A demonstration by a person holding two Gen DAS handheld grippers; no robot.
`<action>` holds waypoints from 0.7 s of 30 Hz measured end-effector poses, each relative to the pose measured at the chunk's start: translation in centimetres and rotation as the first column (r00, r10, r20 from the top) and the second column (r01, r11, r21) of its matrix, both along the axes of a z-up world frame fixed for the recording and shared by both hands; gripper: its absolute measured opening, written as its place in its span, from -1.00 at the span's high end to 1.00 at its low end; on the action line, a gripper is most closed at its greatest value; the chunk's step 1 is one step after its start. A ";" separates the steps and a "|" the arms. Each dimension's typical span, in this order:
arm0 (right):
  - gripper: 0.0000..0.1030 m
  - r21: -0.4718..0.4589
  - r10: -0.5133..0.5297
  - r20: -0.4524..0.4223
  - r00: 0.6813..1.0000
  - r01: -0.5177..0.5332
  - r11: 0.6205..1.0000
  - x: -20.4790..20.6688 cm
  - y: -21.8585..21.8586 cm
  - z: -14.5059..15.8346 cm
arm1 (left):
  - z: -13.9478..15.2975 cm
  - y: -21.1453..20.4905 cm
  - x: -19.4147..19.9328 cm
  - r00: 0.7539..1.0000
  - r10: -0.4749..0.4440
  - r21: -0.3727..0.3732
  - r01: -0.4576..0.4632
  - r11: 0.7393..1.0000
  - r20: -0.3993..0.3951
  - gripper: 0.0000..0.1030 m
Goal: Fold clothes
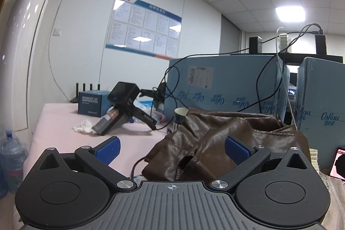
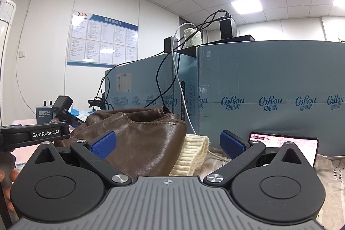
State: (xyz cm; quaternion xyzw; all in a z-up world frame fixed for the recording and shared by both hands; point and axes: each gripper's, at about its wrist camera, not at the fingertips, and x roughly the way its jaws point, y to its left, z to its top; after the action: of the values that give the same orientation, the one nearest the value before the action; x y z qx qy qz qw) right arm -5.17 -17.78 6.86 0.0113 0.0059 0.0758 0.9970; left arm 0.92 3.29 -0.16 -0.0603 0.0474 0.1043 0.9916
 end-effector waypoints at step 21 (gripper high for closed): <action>-1.00 0.005 -0.007 -0.032 0.999 0.007 1.000 0.6 0.1 0.0 | 0.0 0.2 0.0 0.999 -0.035 -0.017 0.036 0.999 0.008 -1.00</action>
State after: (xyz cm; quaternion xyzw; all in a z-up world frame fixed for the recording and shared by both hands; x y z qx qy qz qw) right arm -4.62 -17.72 6.85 0.0150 0.0217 0.0721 0.9970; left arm 0.95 3.46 -0.20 -0.0685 0.0457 0.0861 0.9929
